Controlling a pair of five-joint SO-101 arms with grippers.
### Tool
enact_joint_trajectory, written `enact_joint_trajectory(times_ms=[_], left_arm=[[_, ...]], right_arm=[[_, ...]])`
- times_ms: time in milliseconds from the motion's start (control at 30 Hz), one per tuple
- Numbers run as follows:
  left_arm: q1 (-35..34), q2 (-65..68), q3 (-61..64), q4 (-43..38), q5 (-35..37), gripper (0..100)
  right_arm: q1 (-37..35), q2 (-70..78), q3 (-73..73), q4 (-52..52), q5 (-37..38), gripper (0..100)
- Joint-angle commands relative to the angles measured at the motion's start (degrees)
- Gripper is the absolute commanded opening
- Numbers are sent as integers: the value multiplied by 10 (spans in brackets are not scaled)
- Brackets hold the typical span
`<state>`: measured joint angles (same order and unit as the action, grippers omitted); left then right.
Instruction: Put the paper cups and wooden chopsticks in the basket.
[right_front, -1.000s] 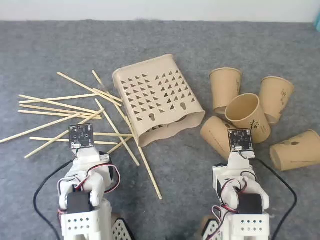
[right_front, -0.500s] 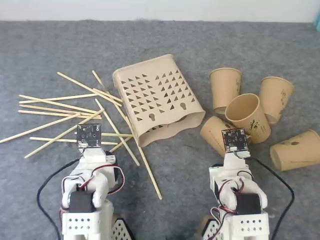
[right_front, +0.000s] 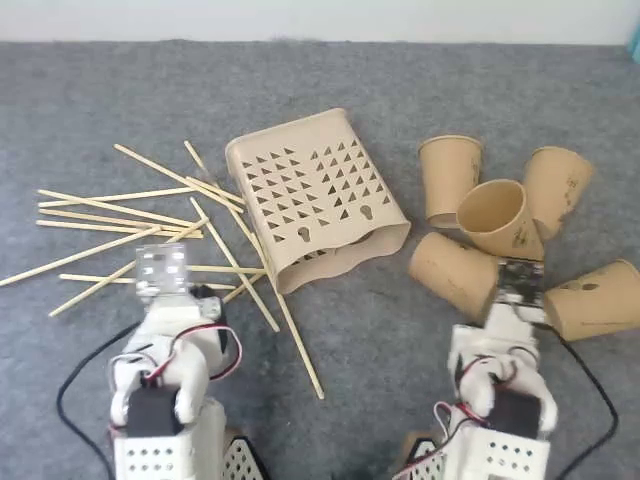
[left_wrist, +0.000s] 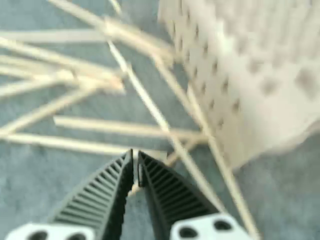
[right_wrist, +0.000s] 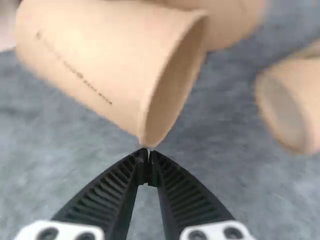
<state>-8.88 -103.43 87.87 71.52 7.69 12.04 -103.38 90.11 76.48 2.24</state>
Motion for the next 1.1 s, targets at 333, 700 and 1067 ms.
enact_joint_trajectory(times_ms=[333, 700, 1067], left_arm=[[133, -2, -68, 7, -16, 131], [191, -4, 0, -46, 59, 250], [172, 0, 85, -179, 23, 250]], right_arm=[[103, -4, 11, -56, 7, 7], [104, -4, 23, -68, 7, 7], [107, -4, 23, -66, 7, 7]])
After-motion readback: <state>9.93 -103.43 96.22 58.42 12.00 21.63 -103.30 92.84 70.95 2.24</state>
